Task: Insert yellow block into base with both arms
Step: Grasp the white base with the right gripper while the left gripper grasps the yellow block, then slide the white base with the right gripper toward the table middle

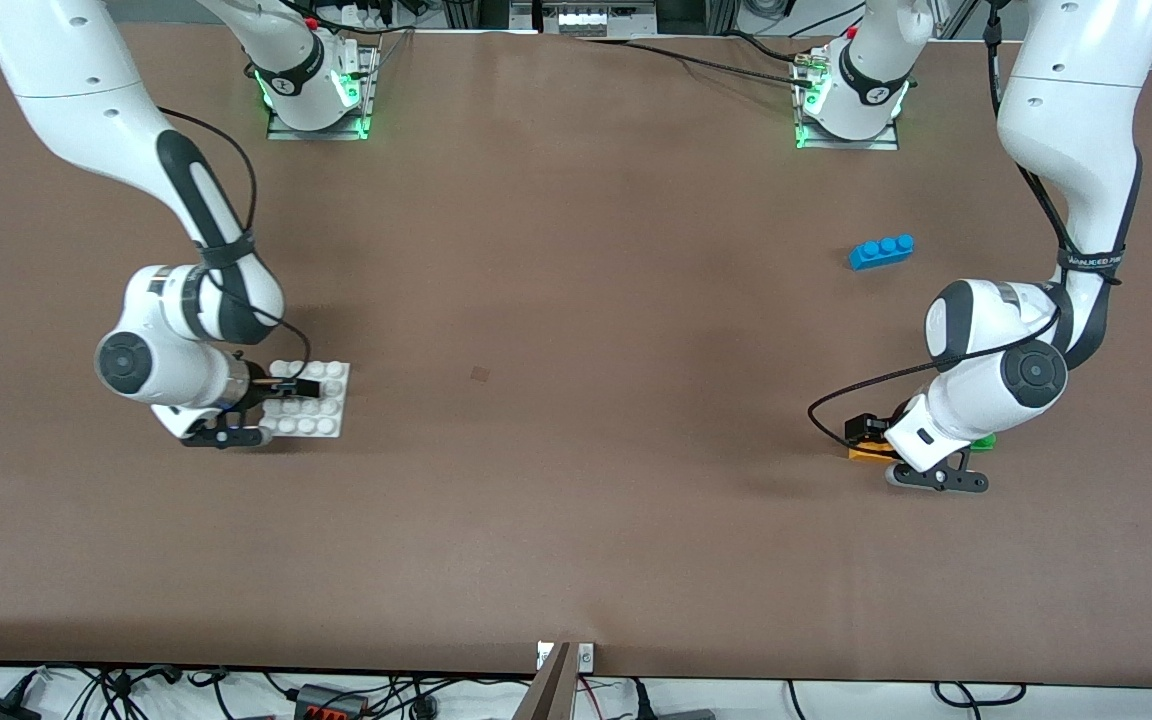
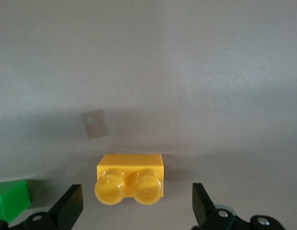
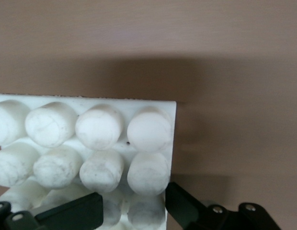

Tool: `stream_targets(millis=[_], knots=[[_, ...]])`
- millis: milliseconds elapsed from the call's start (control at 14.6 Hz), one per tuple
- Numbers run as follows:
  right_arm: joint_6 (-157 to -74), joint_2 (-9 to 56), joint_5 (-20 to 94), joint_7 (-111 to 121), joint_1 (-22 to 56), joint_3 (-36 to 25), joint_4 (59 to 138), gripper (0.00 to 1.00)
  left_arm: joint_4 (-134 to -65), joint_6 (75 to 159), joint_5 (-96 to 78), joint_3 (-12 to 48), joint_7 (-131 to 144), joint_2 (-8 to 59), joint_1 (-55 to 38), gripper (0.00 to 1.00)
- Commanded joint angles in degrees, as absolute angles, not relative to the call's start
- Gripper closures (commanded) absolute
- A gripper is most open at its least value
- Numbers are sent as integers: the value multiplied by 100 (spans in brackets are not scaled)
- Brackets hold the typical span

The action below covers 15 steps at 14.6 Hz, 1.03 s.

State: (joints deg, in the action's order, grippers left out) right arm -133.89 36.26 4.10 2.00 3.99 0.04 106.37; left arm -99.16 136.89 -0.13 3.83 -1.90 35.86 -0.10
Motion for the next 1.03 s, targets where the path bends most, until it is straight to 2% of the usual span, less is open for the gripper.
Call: stream_targets(millis=[0,205,616,958], knots=[[-13465,3735,501,149,755,18,10652,38,-9721,13746,114,387,-308,3735,53,0],[-13465,3735,588,106,1238,9,10617,38,-9712,13790,114,378,-308,3779,18,0],[-13474,3762,826,-1499,2187,18,10406,38,-9729,14019,114,378,-308,3902,26,0],[-13482,4253,835,-2337,3040,18,9661,40,-9773,14019,114,378,-456,3911,44,0]])
